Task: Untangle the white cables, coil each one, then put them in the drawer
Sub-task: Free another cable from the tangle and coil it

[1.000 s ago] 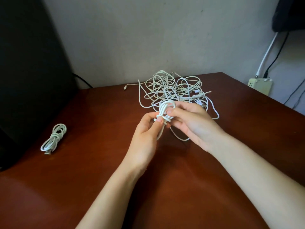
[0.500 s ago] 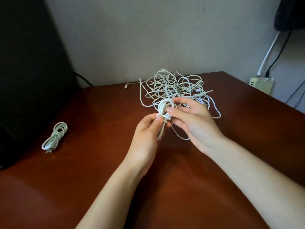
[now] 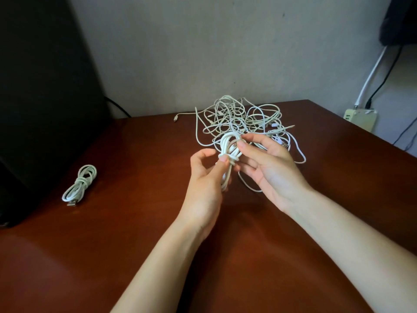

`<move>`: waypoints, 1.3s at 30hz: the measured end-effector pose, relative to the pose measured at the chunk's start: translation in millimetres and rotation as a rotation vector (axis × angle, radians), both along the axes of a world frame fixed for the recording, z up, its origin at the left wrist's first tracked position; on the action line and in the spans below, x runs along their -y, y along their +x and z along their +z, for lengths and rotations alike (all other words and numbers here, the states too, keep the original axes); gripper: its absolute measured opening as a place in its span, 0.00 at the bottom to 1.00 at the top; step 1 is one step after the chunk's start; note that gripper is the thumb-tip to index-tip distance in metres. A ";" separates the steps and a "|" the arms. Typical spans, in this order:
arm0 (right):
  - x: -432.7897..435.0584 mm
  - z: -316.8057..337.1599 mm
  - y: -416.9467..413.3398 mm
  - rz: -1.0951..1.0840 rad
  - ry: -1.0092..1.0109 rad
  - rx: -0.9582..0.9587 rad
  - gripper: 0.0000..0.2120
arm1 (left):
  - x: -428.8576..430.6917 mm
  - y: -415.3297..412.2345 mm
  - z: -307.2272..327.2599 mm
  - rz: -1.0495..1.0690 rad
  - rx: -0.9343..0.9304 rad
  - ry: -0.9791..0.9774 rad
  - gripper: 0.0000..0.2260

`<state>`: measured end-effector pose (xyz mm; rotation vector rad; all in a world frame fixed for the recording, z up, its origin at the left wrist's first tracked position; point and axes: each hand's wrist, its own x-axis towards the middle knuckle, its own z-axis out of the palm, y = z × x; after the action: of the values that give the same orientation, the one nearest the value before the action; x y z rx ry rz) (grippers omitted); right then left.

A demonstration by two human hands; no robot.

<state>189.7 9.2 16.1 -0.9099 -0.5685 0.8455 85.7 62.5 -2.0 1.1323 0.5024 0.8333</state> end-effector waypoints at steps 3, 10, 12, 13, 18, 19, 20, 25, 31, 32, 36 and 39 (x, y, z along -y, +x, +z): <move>0.1 0.6 0.0 -0.020 0.009 -0.015 0.07 | -3.4 -1.1 0.6 0.005 0.007 -0.018 0.10; 1.7 3.1 0.2 -0.033 0.051 0.006 0.07 | -8.0 -1.4 -3.9 -0.017 -0.051 0.124 0.11; 2.7 4.5 0.2 -0.027 0.072 -0.005 0.06 | -7.7 -2.1 -3.2 -0.017 -0.070 0.180 0.14; 3.2 5.1 0.4 -0.026 0.075 -0.004 0.06 | -7.0 -2.4 -2.7 -0.015 -0.082 0.207 0.14; 5.6 10.5 1.8 -0.011 0.031 0.088 0.06 | -8.5 -3.5 -5.7 -0.041 -0.072 0.275 0.10; 6.1 12.1 2.6 -0.002 0.016 0.094 0.09 | -9.3 -3.1 -7.2 -0.061 -0.069 0.292 0.08; 6.6 13.5 4.1 0.002 -0.003 0.108 0.11 | -9.9 -2.8 -8.3 -0.079 -0.072 0.312 0.08; 10.2 16.5 9.8 -0.015 -0.132 0.271 0.11 | -14.5 -5.3 -8.7 -0.155 -0.037 0.312 0.13; 13.4 20.0 13.1 -0.082 -0.239 0.468 0.06 | -15.3 -9.8 -6.1 -0.189 -0.042 0.348 0.17; 13.8 21.3 12.7 -0.078 -0.228 0.491 0.06 | -15.3 -10.7 -5.3 -0.188 -0.041 0.378 0.17; 15.0 23.4 11.0 -0.109 -0.162 0.606 0.07 | -17.2 -11.3 -4.8 -0.187 -0.031 0.470 0.13; 15.3 22.5 12.5 -0.165 -0.187 0.688 0.07 | -17.1 -9.1 -4.7 -0.197 -0.077 0.521 0.13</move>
<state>202.2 -6.1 38.7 -1.4112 -1.0003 0.4230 76.6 79.6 -6.6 1.6688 0.2321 0.7694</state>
